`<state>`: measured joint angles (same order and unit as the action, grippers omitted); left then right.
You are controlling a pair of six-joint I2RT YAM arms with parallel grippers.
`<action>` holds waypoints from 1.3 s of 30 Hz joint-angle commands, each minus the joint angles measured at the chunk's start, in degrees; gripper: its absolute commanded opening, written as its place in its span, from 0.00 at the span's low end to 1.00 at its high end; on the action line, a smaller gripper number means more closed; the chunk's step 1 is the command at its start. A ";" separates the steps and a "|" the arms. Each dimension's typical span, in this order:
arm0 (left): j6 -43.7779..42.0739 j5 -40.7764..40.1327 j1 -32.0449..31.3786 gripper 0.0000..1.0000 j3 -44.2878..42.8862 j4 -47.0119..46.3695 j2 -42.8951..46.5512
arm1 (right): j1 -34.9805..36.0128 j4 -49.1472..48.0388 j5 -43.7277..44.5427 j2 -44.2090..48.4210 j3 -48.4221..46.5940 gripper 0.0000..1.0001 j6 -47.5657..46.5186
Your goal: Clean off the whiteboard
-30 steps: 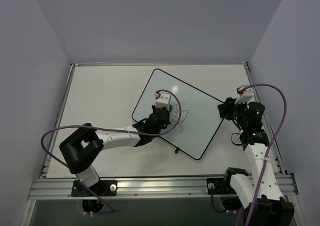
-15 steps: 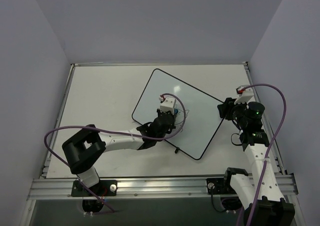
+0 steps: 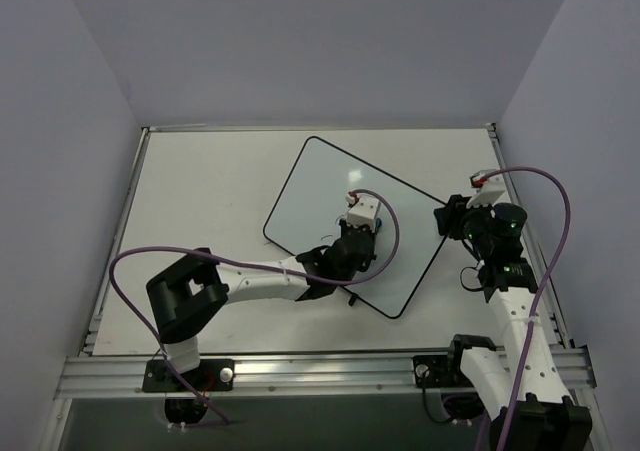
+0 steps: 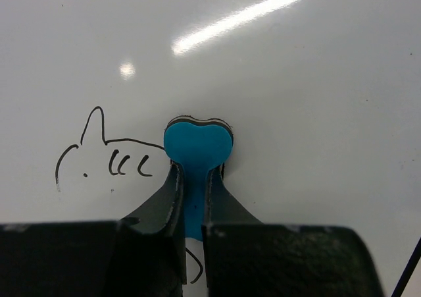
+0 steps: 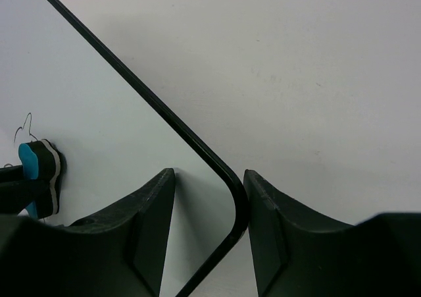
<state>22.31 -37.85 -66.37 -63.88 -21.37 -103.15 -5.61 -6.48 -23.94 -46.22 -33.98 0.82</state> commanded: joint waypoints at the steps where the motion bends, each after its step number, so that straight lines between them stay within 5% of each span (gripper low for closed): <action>1: 0.54 -3.47 2.47 0.02 0.68 3.34 1.29 | 1.65 -1.69 -2.42 1.39 -2.76 0.41 -0.21; 15: 3.01 1.02 13.19 0.02 6.57 3.09 4.89 | 2.53 -1.25 -1.63 1.83 -2.94 0.41 -1.87; 39: 1.52 8.76 2.56 0.02 -1.42 0.62 -2.49 | 3.23 -0.99 0.30 3.15 -2.50 0.41 -2.31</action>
<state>23.35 -35.22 -62.26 -62.89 -22.06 -102.08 -3.79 -4.47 -20.75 -44.45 -34.28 -1.52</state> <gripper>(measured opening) 0.110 0.417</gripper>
